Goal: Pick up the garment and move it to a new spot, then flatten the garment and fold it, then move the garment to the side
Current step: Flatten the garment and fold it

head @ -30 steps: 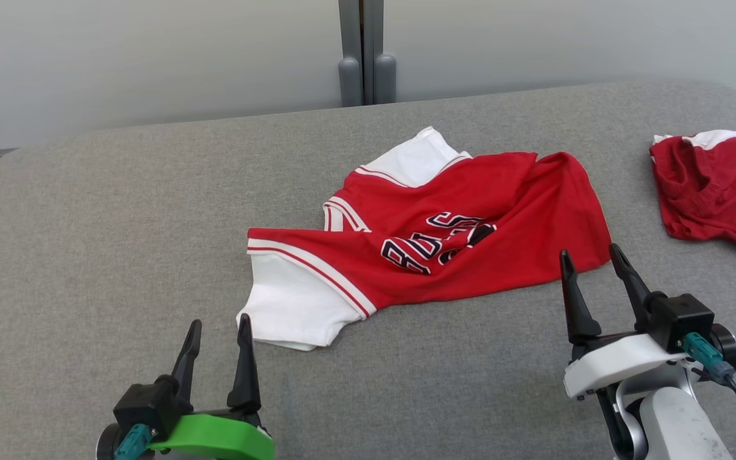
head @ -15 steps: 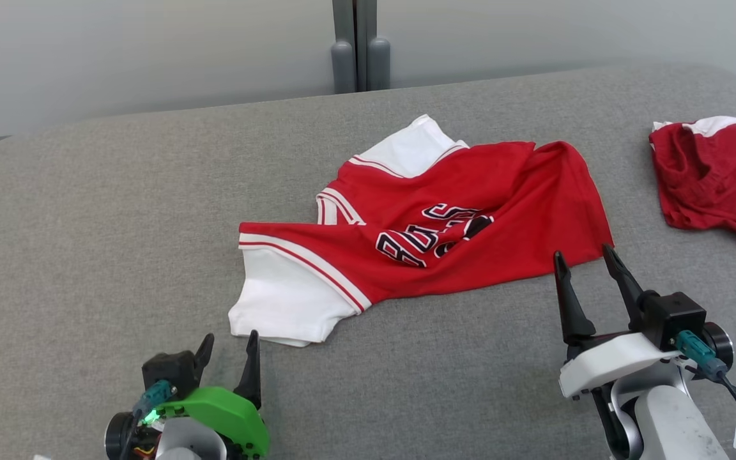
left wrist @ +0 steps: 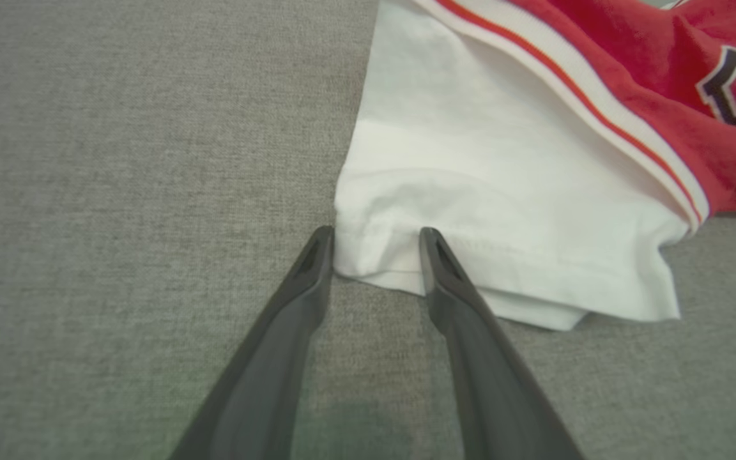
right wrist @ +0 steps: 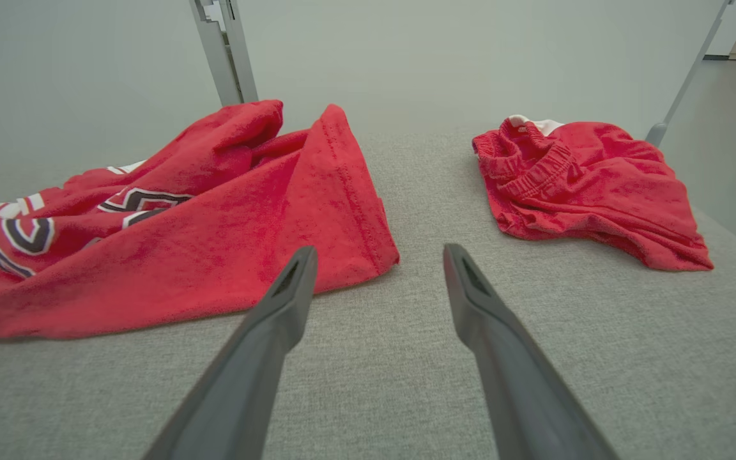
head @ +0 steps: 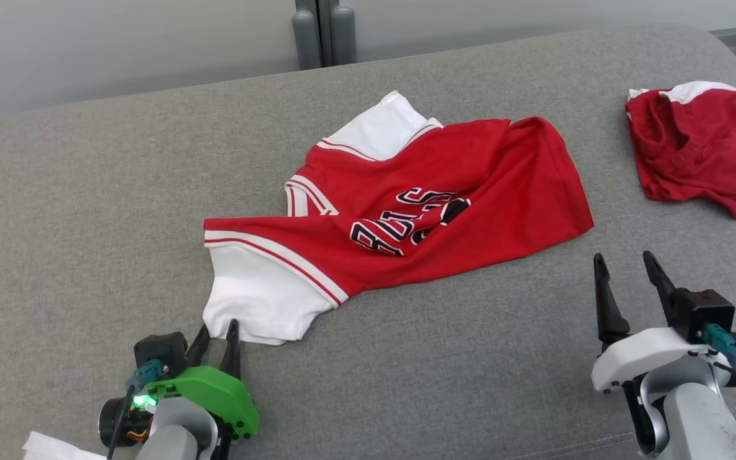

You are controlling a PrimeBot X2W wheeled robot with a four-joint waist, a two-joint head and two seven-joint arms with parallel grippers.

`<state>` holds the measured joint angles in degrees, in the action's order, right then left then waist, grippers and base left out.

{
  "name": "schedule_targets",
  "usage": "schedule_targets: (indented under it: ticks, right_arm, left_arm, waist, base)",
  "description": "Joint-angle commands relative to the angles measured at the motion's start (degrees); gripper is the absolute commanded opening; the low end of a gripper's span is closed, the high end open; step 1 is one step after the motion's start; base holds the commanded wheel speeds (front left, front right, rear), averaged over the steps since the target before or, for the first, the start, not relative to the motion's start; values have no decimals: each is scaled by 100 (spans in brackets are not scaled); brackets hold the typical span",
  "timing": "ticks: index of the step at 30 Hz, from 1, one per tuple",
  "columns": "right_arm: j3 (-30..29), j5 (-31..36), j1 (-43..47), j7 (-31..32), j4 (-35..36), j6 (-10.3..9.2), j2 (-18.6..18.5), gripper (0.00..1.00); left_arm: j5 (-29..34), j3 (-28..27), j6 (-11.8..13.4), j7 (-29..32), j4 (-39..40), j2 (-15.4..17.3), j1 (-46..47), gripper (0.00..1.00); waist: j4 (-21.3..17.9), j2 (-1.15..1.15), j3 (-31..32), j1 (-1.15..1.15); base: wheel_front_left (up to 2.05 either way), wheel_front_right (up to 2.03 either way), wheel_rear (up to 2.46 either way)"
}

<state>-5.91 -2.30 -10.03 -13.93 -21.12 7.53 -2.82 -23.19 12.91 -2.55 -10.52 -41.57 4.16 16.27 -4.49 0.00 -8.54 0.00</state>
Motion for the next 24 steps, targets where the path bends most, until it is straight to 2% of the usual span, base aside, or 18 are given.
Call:
schedule_targets:
  ticks: [1,6,12,23,24]
  right_arm:
    - [-116,101,-130,43,-68,-9,-13,100]
    - [-614,490,-462,305,-519,-9,-13,100]
    - [-980,1064,-1136,570,-1416,-9,-81,100]
    - [-1498,1369,-2235,772,-3175,-9,-272,100]
    - [-1520,1381,-2301,803,-3311,-9,-271,98]
  left_arm:
    - [-46,21,-29,-75,-50,-19,76,1]
    - [-20,105,-67,-309,15,-50,143,0]
    - [-10,181,-60,-432,421,-80,3,0]
    - [64,419,42,-466,1197,-107,-222,0]
    - [64,429,58,-467,1247,-108,-241,0]
  waist:
    - [38,0,0,0]
    - [196,0,3,0]
    - [471,0,-68,0]
    - [894,0,-351,0]
    - [907,0,-359,0]
  base:
    - [0,0,0]
    - [0,0,0]
    - [0,0,0]
    - [0,0,0]
    - [0,0,0]
